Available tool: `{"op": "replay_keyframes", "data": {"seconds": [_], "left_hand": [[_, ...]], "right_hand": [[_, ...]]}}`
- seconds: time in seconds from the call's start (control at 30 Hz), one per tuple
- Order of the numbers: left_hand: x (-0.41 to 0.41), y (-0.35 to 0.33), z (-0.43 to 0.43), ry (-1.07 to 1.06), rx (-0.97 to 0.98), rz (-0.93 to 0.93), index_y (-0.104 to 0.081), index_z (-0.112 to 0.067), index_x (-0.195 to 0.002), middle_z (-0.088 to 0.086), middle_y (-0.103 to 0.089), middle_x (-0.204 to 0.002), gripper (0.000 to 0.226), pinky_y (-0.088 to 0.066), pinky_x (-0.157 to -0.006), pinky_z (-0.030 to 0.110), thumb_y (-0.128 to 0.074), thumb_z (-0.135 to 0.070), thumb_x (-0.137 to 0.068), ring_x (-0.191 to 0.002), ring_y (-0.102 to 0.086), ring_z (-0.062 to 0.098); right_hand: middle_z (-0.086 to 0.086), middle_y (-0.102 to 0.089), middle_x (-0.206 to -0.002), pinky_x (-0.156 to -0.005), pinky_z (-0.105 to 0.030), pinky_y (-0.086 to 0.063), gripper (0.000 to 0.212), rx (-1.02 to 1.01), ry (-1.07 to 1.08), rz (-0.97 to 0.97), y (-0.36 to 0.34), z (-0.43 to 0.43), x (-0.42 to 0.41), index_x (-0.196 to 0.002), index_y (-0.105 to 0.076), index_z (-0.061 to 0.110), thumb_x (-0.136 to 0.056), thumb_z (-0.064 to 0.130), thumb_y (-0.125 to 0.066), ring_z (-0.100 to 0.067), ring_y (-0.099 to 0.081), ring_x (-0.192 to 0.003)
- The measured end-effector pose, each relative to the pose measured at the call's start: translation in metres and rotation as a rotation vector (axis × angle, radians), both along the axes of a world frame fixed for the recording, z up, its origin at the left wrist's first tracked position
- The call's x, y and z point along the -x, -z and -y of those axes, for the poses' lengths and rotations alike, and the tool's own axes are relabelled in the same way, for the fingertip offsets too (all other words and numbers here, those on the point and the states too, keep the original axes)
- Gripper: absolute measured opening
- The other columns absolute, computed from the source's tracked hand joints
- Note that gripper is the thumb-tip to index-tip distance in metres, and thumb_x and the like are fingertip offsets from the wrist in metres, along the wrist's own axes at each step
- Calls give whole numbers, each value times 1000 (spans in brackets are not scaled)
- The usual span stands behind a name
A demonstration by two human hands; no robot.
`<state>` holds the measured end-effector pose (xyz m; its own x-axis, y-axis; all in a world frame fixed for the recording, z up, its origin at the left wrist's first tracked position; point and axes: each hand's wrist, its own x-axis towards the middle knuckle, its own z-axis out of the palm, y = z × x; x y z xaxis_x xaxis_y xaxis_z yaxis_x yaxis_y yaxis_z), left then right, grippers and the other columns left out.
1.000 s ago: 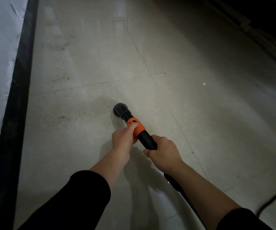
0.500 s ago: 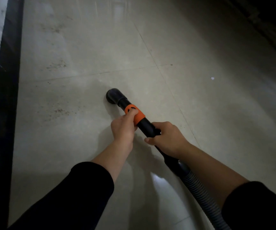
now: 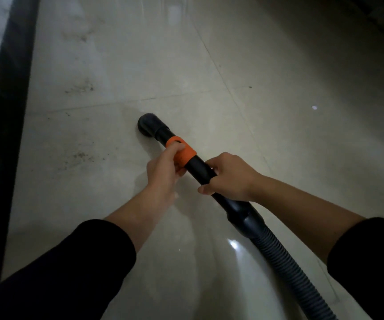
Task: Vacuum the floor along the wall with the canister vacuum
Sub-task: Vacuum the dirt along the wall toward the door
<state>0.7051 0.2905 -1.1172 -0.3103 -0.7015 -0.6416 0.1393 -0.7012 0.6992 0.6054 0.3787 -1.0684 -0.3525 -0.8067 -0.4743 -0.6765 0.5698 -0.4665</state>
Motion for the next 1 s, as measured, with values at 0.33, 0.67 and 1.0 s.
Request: {"op": "replay_keyframes", "data": {"seconds": [0.33,0.67,1.0], "left_hand": [[-47,-11,-7,-20,16,83,-62,-7,-103,6,-67,-90,25,-52,-62,23,-72,-17,-83,-81,-66,15],[-72,-22,-21,-62,-7,106,-62,-5,-104,5,-66,-88,27,-50,-59,22,-71,-20,-83,-79,-65,14],[-101,-21,-17,-108,21,141,-61,-7,-103,7,-66,-92,26,-51,-62,27,-69,-21,-83,-82,-66,19]], "right_hand": [[-6,-64,-72,-58,-27,-45,20,34,-97,119,-3,-5,-26,-81,-67,11,-73,25,-79,-18,-60,-64],[-5,-63,-71,-58,-26,-44,19,5,-155,135,-12,-10,-46,-75,-65,13,-74,25,-79,-18,-59,-63],[-3,-61,-70,-56,-25,-42,22,-14,-225,149,-12,2,-73,-83,-66,12,-74,27,-79,-17,-58,-62]]}}
